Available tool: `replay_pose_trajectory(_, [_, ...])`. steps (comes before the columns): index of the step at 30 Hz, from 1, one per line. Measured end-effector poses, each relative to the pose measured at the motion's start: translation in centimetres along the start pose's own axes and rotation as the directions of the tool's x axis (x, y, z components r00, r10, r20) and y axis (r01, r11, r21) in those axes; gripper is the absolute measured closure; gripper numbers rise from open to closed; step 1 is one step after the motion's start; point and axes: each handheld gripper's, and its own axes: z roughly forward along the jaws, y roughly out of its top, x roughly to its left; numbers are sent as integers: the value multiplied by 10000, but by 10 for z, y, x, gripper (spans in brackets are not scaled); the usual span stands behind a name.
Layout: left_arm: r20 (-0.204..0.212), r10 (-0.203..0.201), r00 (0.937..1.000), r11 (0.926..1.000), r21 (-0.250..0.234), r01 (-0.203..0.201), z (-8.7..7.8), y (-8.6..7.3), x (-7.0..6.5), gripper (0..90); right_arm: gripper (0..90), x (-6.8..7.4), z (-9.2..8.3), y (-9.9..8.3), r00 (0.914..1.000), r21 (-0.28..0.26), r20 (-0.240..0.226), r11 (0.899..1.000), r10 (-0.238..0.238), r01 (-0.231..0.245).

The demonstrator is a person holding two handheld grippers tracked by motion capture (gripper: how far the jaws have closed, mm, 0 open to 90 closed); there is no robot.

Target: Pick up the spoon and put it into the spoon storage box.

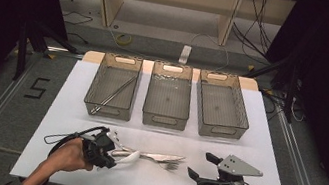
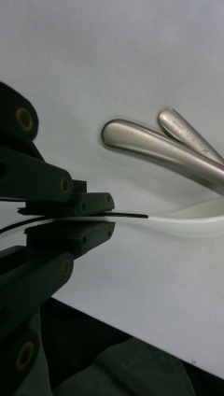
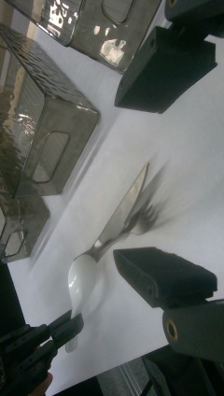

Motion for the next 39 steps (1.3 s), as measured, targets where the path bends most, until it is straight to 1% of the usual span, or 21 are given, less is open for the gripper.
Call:
replay_pose_trajectory(3, [132, 56, 9999, 9996, -293, -52, -6, 2, -1, 851, 231, 0, 0, 0, 10000, 25, 20, 10000, 13, -13])
replay_pose_trajectory(6, [121, 67, 9999, 9984, -558, -60, -10, 4, -3, 851, 231, -1, 0, -1, 10000, 19, 17, 10000, 33, -33])
replay_pose_trajectory(9, [94, 115, 9999, 9963, -847, -106, -14, 7, -3, 851, 231, -1, 0, -1, 10000, 35, 34, 10000, 36, -36])
replay_pose_trajectory(10, [23, 89, 10000, 9945, -1046, -86, -15, 8, -3, 851, 231, -1, 0, -1, 10000, 30, 37, 10000, 50, -50])
replay_pose_trajectory(12, [-57, 106, 9999, 9922, -1245, -113, -18, 11, -2, 851, 231, -1, 0, -1, 9999, 31, 67, 9999, 116, -116])
replay_pose_trajectory(13, [-172, 137, 9998, 9900, -1402, -160, -19, 13, -2, 851, 231, -1, 0, -1, 9999, 38, 58, 9999, 125, -125])
replay_pose_trajectory(14, [-205, 49, 9998, 9877, -1563, -81, -20, 15, -2, 851, 231, -2, 0, -1, 9999, 27, 59, 9999, 106, -106])
replay_pose_trajectory(15, [-224, 96, 9997, 9861, -1655, -132, -22, 18, -1, 850, 231, -2, 1, -1, 9999, 0, 52, 9999, 103, -103])
replay_pose_trajectory(18, [-79, -124, 9999, 9761, -2169, 104, -25, 24, 2, 851, 231, -3, 1, -1, 9999, 21, 50, 9999, 118, -118])
replay_pose_trajectory(19, [-162, -196, 9997, 9716, -2362, 152, -25, 27, 3, 850, 231, -3, 1, -1, 9999, 19, 51, 9999, 146, -146])
replay_pose_trajectory(20, [-204, -155, 9997, 9727, -2316, 104, -26, 30, 5, 850, 231, -3, 1, -1, 9999, 37, 58, 9999, 140, -140])
replay_pose_trajectory(22, [-456, -174, 9988, 9701, -2428, 58, -27, 36, 7, 850, 231, -4, 1, -1, 9999, 31, 54, 9999, 151, -151])
replay_pose_trajectory(23, [-432, -292, 9986, 9661, -2578, 171, -28, 40, 10, 850, 231, -4, 1, -1, 9999, 33, 50, 9999, 161, -161])
replay_pose_trajectory(24, [-510, -293, 9983, 9637, -2667, 146, -29, 43, 13, 850, 231, -4, 1, -1, 9999, 48, 50, 9999, 155, -155])
replay_pose_trajectory(26, [-761, -419, 9962, 9589, -2830, 187, -31, 49, 18, 850, 231, -3, 1, -2, 9999, 55, 63, 9999, 154, -155])
replay_pose_trajectory(27, [-902, -518, 9946, 9549, -2961, 229, -32, 52, 20, 850, 231, -3, 1, -1, 9998, 52, 62, 9999, 164, -165])
replay_pose_trajectory(29, [-926, -653, 9936, 9503, -3095, 336, -34, 57, 26, 850, 231, -3, 1, -1, 9998, 35, 48, 9998, 176, -176])
replay_pose_trajectory(32, [-1143, -834, 9899, 9449, -3248, 421, -37, 66, 35, 850, 231, -4, 1, -2, 9998, 37, 46, 9998, 188, -188])
replay_pose_trajectory(34, [-1187, -966, 9882, 9378, -3434, 504, -39, 72, 40, 850, 231, -4, 1, -1, 9998, -9, 37, 9998, 216, -216])
replay_pose_trajectory(35, [-1191, -964, 9882, 9373, -3451, 498, -40, 75, 42, 850, 231, -4, 1, -1, 9998, 24, 20, 9998, 212, -212])
replay_pose_trajectory(39, [-1327, -1121, 9848, 9293, -3649, 566, -42, 87, 50, 850, 231, -4, 1, -2, 9998, -14, 38, 9998, 219, -219])
